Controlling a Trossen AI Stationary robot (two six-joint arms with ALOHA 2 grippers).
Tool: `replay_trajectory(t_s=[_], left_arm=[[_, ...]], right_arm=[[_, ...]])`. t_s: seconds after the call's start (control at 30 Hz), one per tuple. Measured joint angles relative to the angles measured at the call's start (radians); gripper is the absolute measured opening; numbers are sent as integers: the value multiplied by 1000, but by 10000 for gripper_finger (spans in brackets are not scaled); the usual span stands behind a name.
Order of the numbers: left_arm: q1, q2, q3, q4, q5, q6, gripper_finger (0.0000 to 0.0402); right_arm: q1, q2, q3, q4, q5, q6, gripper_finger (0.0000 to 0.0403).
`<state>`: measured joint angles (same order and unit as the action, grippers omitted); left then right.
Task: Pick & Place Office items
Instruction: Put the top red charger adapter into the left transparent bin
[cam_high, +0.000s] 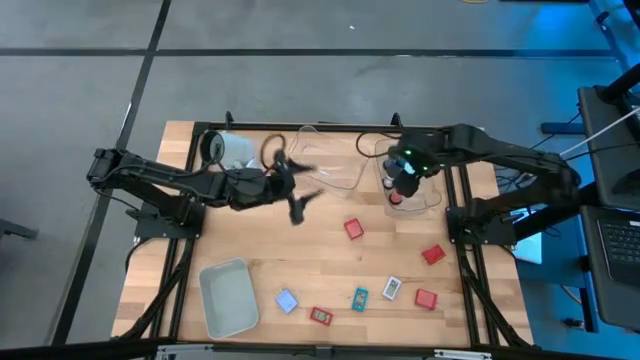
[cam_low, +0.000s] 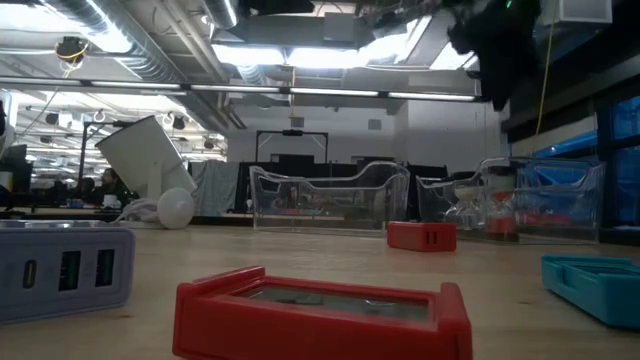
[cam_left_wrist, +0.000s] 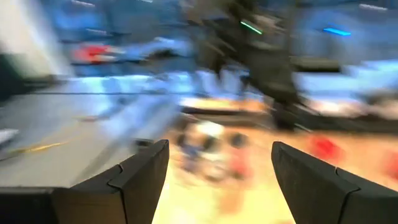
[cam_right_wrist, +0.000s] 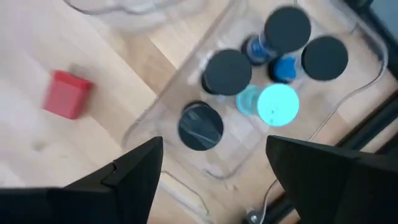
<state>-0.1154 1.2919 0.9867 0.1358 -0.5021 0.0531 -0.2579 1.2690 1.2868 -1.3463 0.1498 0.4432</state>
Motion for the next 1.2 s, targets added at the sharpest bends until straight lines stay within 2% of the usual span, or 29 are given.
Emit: replay_trajectory(t_s=[0.07, 0.13, 0.3, 0.5, 0.63, 0.73, 1.03, 1.2], left_arm=[[-1, 9, 0, -39, 143, -25, 281], [-2, 28, -1, -63, 231, -47, 281], [-17, 97, -1, -65, 351, 69, 281], [-1, 200, 0, -15, 394, 205, 281], [27, 301, 29, -18, 557, 306, 281], [42, 398, 109, -83, 650, 408, 281], [75, 724, 478, -487, 637, 683, 281], [86, 852, 651, -595, 607, 802, 281]], right_arm=[[20, -38, 2, -1, 0, 12, 290], [53, -75, 3, -1, 12, 37, 290], [122, -141, 3, -2, 50, 98, 291], [183, -164, 3, -1, 53, 149, 291], [204, -162, 3, -1, 53, 166, 291], [210, -161, 3, -1, 53, 179, 291], [210, -161, 3, -5, 53, 166, 291], [210, -161, 3, -5, 53, 136, 291]])
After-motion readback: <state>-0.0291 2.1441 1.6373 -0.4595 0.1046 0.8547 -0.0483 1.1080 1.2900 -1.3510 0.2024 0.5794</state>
